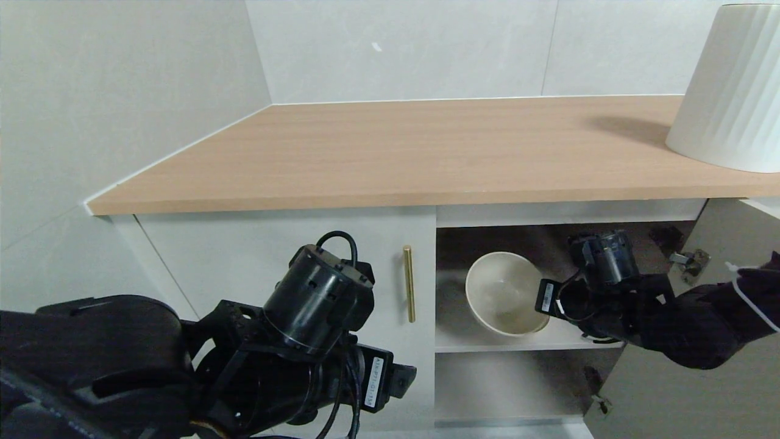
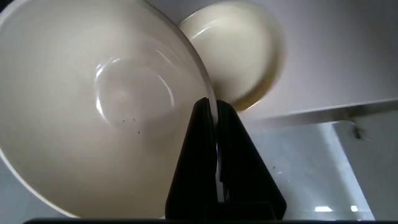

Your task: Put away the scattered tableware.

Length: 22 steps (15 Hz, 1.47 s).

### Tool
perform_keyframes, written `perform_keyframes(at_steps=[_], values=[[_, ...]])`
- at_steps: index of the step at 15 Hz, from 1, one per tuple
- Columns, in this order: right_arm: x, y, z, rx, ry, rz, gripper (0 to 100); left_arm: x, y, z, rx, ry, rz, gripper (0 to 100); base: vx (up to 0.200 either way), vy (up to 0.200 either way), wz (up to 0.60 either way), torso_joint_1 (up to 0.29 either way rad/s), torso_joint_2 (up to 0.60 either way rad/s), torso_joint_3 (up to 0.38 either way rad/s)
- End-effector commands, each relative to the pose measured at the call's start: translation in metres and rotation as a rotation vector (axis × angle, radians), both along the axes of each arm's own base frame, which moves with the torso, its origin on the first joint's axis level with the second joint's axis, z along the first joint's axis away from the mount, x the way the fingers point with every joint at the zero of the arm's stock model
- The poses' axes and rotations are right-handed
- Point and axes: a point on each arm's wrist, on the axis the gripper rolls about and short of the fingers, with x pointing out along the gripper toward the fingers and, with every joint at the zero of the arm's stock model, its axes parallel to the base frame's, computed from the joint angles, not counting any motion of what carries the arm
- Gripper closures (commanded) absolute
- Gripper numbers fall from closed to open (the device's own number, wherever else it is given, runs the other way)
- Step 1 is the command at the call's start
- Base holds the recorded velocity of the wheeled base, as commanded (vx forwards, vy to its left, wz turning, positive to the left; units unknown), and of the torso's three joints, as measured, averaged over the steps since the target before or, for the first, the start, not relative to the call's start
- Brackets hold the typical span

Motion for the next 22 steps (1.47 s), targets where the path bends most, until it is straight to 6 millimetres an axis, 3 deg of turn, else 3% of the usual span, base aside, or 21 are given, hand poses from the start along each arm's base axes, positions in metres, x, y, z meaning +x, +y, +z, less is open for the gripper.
perform_keyframes(at_steps=[1,8,22], values=[[0.023,-0.002,-0.022,-0.014,0.027,-0.093,100,0.000,0.000,0.000,0.001,0.001,0.000,0,0.000,0.000,0.00,0.000,0.00,0.000],[0.060,-0.014,-0.051,-0.020,0.048,-0.205,100,0.001,-0.001,-0.002,0.005,0.005,0.000,0,0.000,0.000,0.00,0.000,0.00,0.000],[0.065,-0.017,-0.059,-0.018,0.058,-0.224,100,0.000,0.000,-0.001,0.004,0.004,0.000,0,0.000,0.000,0.00,0.000,0.00,0.000]])
